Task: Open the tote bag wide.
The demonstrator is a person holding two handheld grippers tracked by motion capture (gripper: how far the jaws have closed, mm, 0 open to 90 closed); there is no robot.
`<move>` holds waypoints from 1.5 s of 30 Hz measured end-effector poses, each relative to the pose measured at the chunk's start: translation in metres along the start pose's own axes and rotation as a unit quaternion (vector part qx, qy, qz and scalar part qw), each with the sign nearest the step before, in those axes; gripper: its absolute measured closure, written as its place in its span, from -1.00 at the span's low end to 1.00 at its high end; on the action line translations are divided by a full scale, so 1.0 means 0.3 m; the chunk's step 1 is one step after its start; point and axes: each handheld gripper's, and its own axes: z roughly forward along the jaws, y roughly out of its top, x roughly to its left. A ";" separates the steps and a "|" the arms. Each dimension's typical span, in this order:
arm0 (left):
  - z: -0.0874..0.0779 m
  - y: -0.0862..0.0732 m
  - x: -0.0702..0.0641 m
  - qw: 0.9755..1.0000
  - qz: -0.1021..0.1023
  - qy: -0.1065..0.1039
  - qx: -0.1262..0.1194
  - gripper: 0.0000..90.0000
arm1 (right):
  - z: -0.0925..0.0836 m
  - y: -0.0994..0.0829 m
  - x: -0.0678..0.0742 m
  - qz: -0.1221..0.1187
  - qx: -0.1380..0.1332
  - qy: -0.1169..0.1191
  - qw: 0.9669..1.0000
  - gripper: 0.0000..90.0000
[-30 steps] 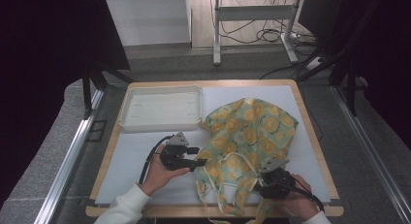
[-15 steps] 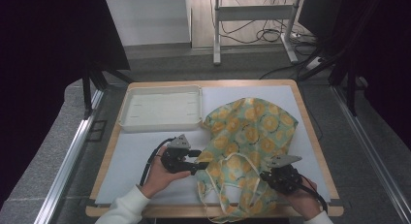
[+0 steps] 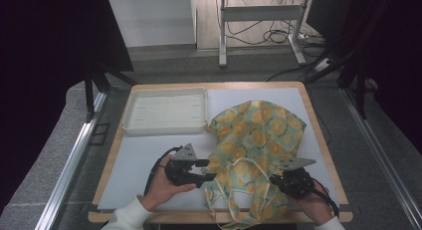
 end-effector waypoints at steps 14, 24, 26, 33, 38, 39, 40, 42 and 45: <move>0.248 0.057 -0.013 0.995 -0.018 -0.009 0.097 -0.25 | 0.015 -0.001 0.008 -0.001 0.008 0.007 1.000 0.92; 0.300 0.041 -0.022 0.992 -0.012 0.004 0.125 0.50 | 0.009 -0.003 0.006 -0.002 0.007 0.004 1.000 0.92; 0.299 0.038 -0.019 0.992 -0.013 -0.002 0.125 0.70 | 0.008 -0.003 0.007 -0.003 0.006 0.004 1.000 0.92; 0.249 0.046 -0.005 0.994 -0.013 -0.018 0.107 0.98 | -0.002 -0.002 0.003 -0.003 0.002 0.001 1.000 0.92; 0.200 0.053 0.014 0.996 -0.037 -0.045 0.072 1.00 | -0.014 -0.001 -0.003 -0.005 -0.009 0.005 1.000 0.92; 0.189 0.056 0.017 0.996 -0.040 -0.050 0.065 1.00 | -0.013 -0.001 -0.002 -0.004 -0.009 0.006 1.000 0.92; 0.179 0.059 0.020 0.996 -0.044 -0.056 0.058 1.00 | -0.012 -0.001 -0.001 -0.004 -0.008 0.006 1.000 0.92; 0.157 0.064 0.026 0.996 -0.050 -0.067 0.043 1.00 | -0.008 -0.001 -0.001 -0.006 -0.006 0.007 1.000 0.92; 0.128 0.075 0.030 0.995 -0.054 -0.077 0.027 1.00 | -0.005 -0.001 0.000 -0.008 -0.005 0.008 1.000 0.92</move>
